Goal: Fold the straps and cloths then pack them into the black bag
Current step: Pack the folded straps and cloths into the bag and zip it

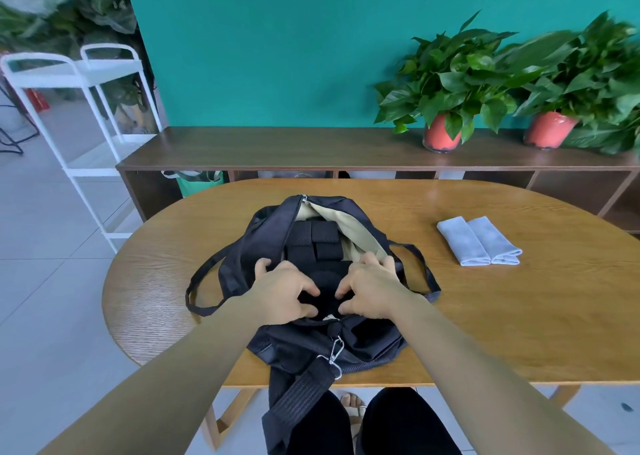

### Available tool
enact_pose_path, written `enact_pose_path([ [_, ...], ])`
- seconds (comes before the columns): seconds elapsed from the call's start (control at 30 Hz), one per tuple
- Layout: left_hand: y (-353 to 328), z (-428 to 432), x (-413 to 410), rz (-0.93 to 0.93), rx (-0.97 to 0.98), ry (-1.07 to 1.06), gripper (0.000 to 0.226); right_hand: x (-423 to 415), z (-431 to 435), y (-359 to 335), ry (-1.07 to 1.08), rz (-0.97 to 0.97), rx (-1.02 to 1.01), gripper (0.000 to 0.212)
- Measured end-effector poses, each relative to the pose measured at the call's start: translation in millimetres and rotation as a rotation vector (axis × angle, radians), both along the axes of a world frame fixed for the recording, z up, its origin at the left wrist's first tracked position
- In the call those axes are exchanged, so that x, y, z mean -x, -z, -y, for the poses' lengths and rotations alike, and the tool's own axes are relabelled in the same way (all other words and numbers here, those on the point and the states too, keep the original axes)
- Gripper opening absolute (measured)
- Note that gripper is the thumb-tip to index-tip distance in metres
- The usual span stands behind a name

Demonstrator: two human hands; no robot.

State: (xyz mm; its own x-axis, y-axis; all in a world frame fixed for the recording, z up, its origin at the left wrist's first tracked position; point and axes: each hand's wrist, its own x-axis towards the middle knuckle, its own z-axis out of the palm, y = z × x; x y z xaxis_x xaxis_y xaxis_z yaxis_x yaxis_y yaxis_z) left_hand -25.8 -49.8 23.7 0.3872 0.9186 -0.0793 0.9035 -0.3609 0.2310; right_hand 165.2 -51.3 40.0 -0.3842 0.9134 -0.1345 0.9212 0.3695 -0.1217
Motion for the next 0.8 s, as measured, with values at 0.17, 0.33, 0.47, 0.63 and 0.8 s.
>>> enact_pose_path([
  [0.17,-1.5,-4.2,-4.4,-0.096,0.044,0.011,0.037,-0.2,-2.3,1.9,-0.015,0.035,0.031,0.030],
  [0.33,-26.6,-4.7,-11.4,0.051,-0.092,-0.034,0.027,-13.7,-0.1,-13.1,0.085,-0.259,-0.056,0.020],
  [0.47,-47.5,-7.5,-30.2,0.138,-0.201,-0.048,0.022,-39.4,1.9,-22.4,0.154,-0.377,-0.257,0.016],
  [0.63,-56.0,-20.9,-78.3,0.230,-0.240,0.023,0.019,-99.9,5.7,-22.0,0.333,-0.394,-0.383,0.021],
  [0.8,-63.8,-32.7,-141.3,0.227,-0.186,0.040,0.022,-161.8,8.8,-11.6,0.489,-0.370,-0.394,0.023],
])
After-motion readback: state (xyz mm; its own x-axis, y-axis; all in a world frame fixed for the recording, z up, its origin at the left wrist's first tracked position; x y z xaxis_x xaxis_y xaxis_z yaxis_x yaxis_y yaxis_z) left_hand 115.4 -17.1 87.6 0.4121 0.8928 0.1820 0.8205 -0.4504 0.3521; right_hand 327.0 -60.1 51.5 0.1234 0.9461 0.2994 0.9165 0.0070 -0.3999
